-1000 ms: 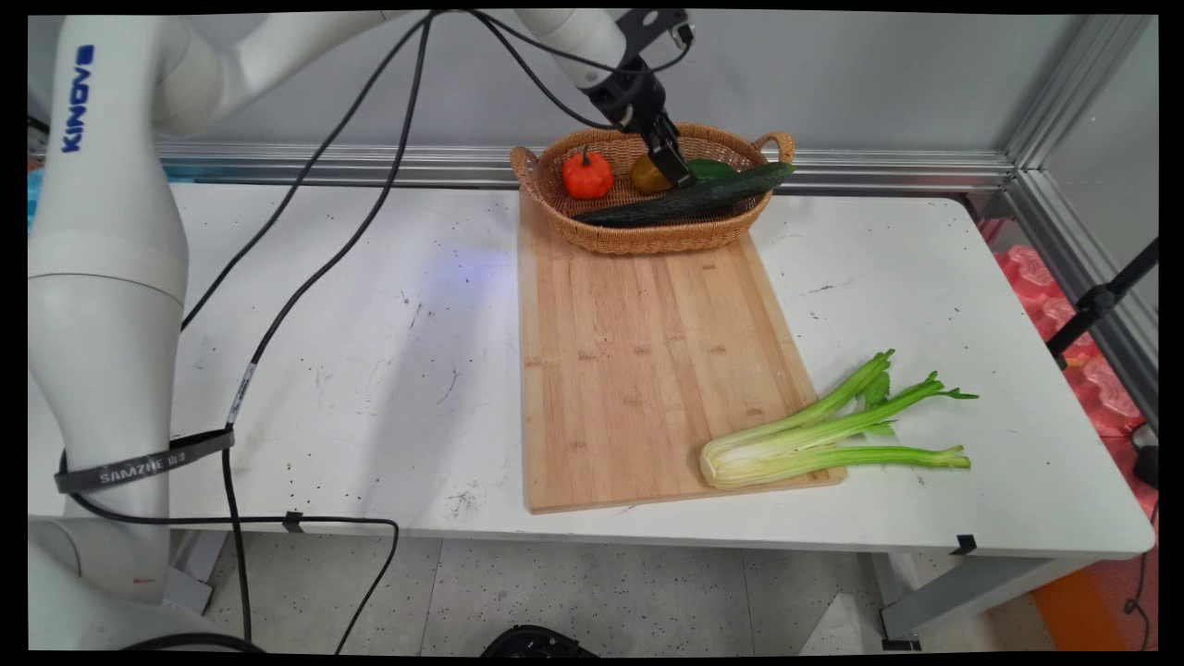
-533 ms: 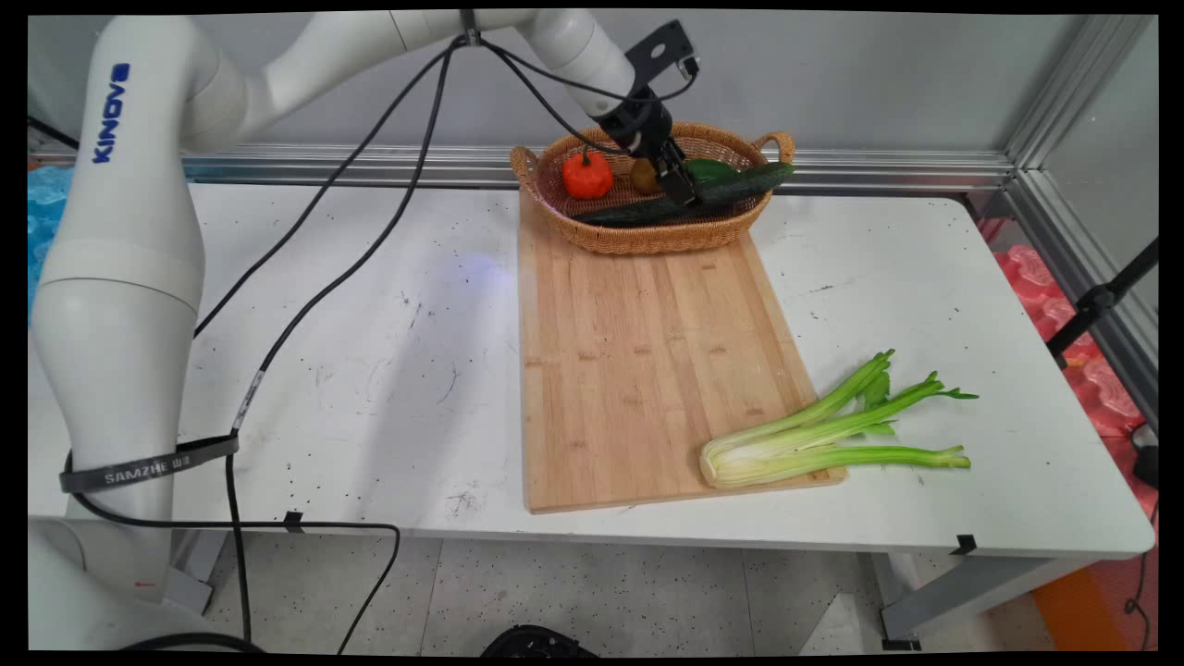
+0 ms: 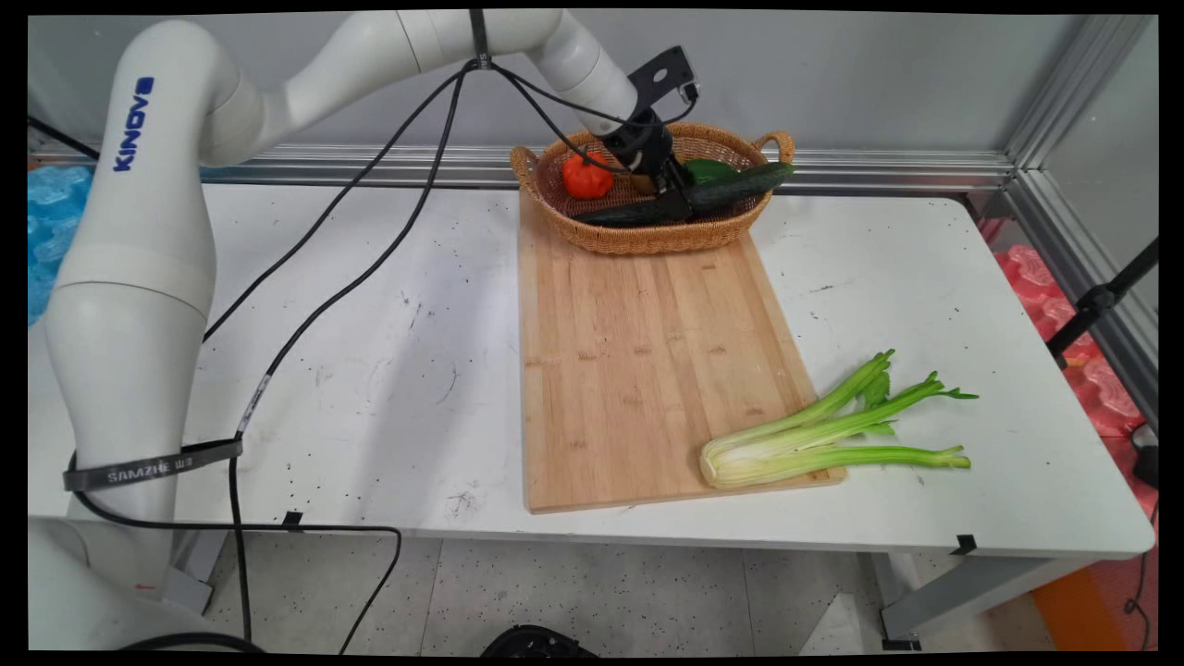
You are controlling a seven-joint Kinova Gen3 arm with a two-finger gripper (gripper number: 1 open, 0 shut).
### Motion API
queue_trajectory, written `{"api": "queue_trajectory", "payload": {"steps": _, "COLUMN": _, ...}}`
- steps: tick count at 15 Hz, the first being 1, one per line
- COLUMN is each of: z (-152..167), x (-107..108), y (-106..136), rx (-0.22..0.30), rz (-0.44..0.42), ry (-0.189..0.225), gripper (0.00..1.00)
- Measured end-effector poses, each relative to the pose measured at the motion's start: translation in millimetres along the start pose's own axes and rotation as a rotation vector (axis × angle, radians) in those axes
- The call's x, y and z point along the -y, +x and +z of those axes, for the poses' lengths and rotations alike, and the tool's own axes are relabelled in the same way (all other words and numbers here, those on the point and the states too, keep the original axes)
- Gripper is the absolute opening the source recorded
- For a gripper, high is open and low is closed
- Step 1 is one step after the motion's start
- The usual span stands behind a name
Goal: Pick up the cucumber from the vegetable basket, then place the picked object on the cutting board
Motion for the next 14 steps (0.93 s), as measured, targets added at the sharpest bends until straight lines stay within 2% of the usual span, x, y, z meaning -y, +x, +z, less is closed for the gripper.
{"api": "queue_trajectory", "payload": {"steps": 2, "z": 3, "x": 1, "y": -2, "rx": 0.002, "rz": 0.005, "ry": -0.001, "gripper": 1.00}}
{"api": "queue_trajectory", "payload": {"steps": 3, "z": 5, "x": 1, "y": -3, "rx": 0.004, "rz": 0.009, "ry": -0.002, "gripper": 0.00}}
{"api": "queue_trajectory", "payload": {"steps": 9, "z": 6, "x": 1, "y": -5, "rx": 0.011, "rz": 0.026, "ry": -0.010, "gripper": 0.00}}
{"api": "queue_trajectory", "payload": {"steps": 14, "z": -5, "x": 1, "y": 6, "rx": 0.007, "rz": 0.041, "ry": -0.001, "gripper": 0.00}}
